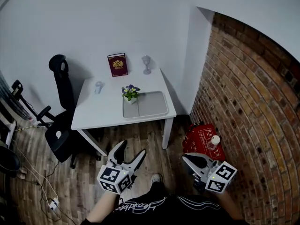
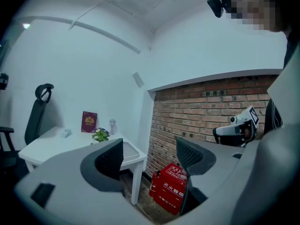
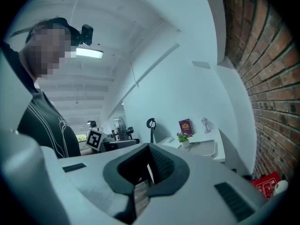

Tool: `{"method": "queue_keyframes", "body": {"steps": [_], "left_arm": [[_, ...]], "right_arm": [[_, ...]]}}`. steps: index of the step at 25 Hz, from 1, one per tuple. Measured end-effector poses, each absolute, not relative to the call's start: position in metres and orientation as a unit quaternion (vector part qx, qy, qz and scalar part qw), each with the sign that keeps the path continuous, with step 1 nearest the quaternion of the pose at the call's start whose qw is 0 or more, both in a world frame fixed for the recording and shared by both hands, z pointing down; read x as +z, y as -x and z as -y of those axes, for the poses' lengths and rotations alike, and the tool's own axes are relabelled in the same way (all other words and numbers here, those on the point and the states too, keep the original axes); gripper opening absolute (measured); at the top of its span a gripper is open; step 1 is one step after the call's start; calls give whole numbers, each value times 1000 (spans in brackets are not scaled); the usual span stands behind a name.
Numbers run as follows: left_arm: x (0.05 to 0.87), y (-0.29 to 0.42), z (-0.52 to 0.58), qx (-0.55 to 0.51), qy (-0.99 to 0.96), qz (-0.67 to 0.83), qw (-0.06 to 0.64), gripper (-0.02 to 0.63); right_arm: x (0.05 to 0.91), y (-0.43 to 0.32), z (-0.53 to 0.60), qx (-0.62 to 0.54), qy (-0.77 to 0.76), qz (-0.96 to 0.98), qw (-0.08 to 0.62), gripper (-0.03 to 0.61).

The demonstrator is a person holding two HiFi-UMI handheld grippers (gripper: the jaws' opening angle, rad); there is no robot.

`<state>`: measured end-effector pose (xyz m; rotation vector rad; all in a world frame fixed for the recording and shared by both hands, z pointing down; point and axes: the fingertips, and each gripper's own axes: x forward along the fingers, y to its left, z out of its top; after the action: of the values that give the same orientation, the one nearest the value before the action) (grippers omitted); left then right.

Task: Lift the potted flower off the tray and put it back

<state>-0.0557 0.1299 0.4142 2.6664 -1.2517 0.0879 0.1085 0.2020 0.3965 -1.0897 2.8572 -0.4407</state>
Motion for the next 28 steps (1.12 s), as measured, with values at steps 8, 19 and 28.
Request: {"method": "queue_keyframes", "body": {"steps": [8,19,28], "left_arm": [[430,66,5,49,-896,426,114,351],[457,83,106,69,-889,433,135,351],[478,87,147,116,-875,459,103,350]], "right_arm": [[393,-87,-54,-153,338,-928,-3,3],[414,-60,55,-166,312,-935,-22,3],[419,-57,88,-173,294,-940,-15,3]]}}
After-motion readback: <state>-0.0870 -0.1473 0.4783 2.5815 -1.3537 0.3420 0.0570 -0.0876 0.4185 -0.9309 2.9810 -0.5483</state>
